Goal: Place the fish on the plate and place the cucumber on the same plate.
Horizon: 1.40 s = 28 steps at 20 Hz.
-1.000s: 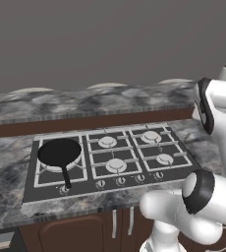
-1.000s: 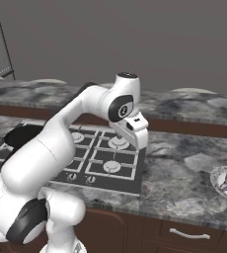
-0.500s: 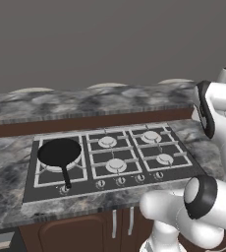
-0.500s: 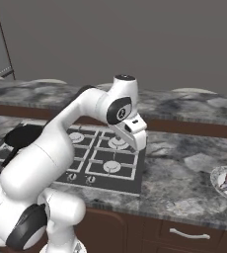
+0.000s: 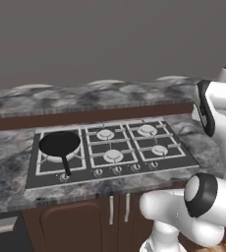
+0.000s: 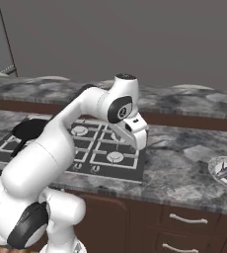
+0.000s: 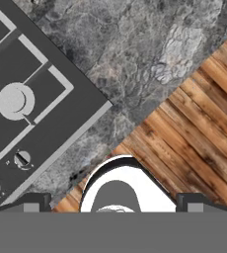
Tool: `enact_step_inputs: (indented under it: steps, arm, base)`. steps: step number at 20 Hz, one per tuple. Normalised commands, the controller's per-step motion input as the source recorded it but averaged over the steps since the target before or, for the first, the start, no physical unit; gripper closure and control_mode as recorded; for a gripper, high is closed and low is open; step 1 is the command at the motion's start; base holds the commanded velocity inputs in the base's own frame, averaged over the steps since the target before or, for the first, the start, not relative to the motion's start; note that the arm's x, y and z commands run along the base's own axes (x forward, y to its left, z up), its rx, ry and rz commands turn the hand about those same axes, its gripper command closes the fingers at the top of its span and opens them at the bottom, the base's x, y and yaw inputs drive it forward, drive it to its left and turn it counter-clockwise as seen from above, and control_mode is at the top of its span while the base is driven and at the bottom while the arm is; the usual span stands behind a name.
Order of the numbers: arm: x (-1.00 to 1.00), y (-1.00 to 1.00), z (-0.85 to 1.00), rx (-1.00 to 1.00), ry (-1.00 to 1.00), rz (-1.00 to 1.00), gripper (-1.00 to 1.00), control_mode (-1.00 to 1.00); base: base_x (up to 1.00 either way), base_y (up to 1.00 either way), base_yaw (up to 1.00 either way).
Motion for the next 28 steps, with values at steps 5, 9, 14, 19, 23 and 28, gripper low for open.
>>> enact_step_inputs:
  steps: [5,9,14,19,23,28]
  arm:
    - [0.0,0.0,0.0,0.0,0.0,0.0,-1.0,1.0]
    - [0.0,0.0,0.0,0.0,0.0,0.0,-1.0,1.0]
    - [0.0,0.0,0.0,0.0,0.0,0.0,-1.0,1.0]
    - [0.0,0.0,0.0,0.0,0.0,0.0,-1.0,1.0]
    - [0.0,0.0,0.0,0.0,0.0,0.0,-1.0,1.0]
    - [0.0,0.0,0.0,0.0,0.0,0.0,-1.0,1.0]
  base:
    - [-0.26,0.69,0.0]
    - [-0.06,0.85,0.0]
    - [0.0,0.85,0.0]
    - [0.02,0.87,0.05]
    - [0.15,0.85,0.13]
    - [0.24,0.82,0.17]
